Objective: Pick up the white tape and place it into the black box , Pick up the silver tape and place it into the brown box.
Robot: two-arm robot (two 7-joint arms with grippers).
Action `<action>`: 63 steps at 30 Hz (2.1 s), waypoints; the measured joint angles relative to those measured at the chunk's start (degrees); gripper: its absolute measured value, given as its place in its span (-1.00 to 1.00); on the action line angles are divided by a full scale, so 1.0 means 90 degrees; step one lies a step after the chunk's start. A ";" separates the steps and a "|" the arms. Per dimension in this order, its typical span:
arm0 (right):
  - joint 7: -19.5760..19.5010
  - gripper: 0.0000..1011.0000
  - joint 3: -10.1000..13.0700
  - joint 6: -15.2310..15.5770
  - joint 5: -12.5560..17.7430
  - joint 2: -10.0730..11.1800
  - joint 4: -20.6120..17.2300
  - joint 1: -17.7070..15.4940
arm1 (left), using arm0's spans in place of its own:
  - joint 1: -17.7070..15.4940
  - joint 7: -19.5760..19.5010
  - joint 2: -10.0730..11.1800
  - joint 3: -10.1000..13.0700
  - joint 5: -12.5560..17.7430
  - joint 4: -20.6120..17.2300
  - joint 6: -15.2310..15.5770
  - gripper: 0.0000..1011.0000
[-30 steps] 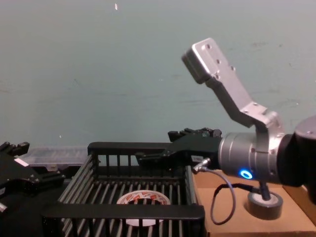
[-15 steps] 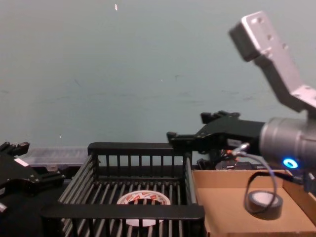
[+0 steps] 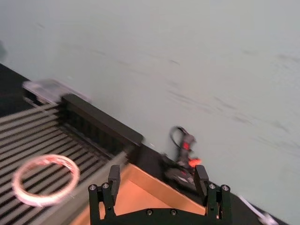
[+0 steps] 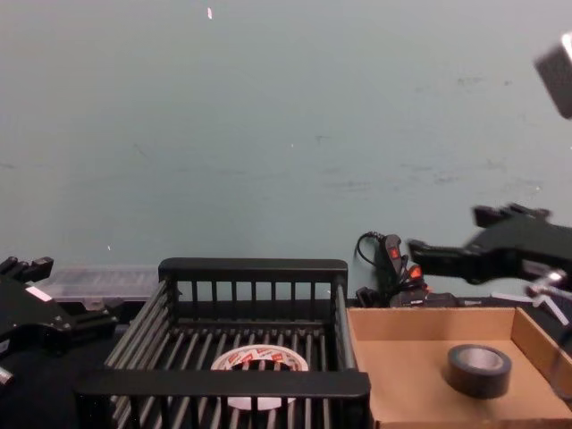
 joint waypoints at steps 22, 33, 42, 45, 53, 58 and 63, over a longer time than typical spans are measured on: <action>-0.0813 0.98 0.0469 -0.0584 -0.0928 -0.0015 0.0307 -0.0696 | 0.0000 0.0000 0.0000 0.0000 0.0000 0.0000 0.0000 0.98; -0.0912 0.98 0.0533 -0.0855 -0.1277 -0.0073 0.0507 -0.0834 | 0.0000 0.0000 0.0000 0.0000 0.0000 0.0000 0.0000 0.98; -0.0899 0.98 0.0607 -0.0867 -0.1379 -0.0136 0.0522 -0.0870 | 0.0000 0.0000 0.0000 0.0000 0.0000 0.0000 0.0000 0.98; -0.0897 0.98 0.0603 -0.0867 -0.1377 -0.0134 0.0523 -0.0870 | 0.0000 0.0000 0.0000 0.0000 0.0000 0.0001 0.0000 0.98; -0.0893 0.98 0.0596 -0.0866 -0.1372 -0.0129 0.0523 -0.0868 | 0.0000 0.0000 0.0000 0.0000 0.0000 0.0001 0.0000 0.98; -0.0891 0.98 0.0593 -0.0864 -0.1367 -0.0128 0.0522 -0.0866 | 0.0000 0.0000 0.0000 0.0000 0.0000 0.0000 0.0000 0.98; -0.0891 0.98 0.0590 -0.0863 -0.1364 -0.0125 0.0522 -0.0864 | 0.0000 0.0000 0.0000 0.0000 0.0000 0.0000 0.0000 0.98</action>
